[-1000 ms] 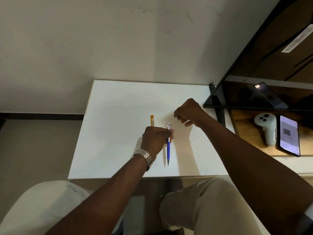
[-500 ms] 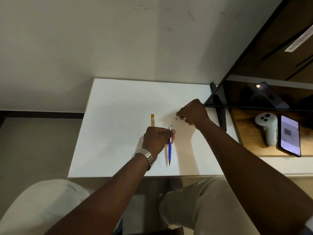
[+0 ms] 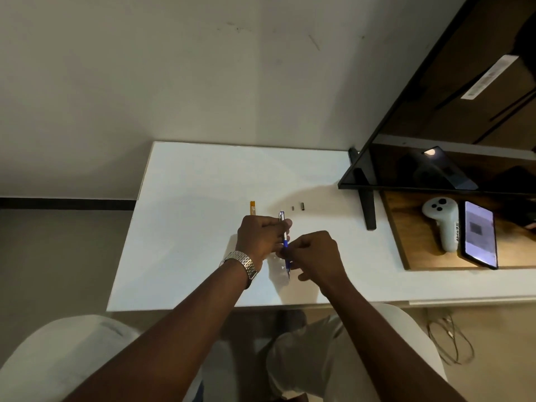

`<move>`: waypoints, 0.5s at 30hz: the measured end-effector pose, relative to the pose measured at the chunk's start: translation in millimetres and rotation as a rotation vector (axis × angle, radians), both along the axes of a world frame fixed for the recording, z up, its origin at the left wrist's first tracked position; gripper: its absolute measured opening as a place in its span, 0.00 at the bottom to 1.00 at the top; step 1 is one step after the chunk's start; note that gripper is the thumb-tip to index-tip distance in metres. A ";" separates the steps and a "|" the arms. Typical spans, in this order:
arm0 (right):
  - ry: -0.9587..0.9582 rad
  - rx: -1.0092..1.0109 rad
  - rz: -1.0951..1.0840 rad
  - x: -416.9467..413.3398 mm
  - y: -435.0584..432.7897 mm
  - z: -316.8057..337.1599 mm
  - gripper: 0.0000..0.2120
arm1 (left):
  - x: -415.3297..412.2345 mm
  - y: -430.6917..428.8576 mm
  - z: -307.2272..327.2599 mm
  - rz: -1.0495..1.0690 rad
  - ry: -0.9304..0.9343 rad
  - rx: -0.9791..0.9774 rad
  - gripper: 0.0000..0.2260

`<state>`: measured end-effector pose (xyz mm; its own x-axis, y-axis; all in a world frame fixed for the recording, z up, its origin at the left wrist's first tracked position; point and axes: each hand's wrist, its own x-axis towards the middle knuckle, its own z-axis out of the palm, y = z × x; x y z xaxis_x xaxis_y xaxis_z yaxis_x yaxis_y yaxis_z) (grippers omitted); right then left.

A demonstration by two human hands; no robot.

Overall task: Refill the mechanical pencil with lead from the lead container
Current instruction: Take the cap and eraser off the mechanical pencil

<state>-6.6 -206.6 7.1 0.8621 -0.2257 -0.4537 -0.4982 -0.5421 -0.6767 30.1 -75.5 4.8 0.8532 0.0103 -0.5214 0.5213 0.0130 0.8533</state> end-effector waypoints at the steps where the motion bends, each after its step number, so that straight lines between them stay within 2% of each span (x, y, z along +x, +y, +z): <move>1: -0.021 -0.009 -0.003 2.6 2.3 0.3 0.09 | 1.2 -0.5 1.2 0.001 0.000 0.000 0.11; 5: -0.041 -0.008 -0.029 9.8 4.4 -2.8 0.09 | 5.8 4.0 1.7 -0.002 -0.028 0.025 0.12; 8: -0.033 -0.027 -0.051 16.1 5.4 -7.4 0.12 | 6.5 13.2 0.6 -0.012 -0.095 0.141 0.11; 15: -0.049 -0.140 0.006 30.9 11.0 -5.0 0.15 | 17.3 47.5 -4.7 0.006 -0.145 0.301 0.03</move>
<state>24.3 -195.6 2.2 0.8837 -0.2791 -0.3758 -0.4633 -0.6355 -0.6176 47.5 -28.0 0.1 0.9179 0.1507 -0.3671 0.3945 -0.2478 0.8848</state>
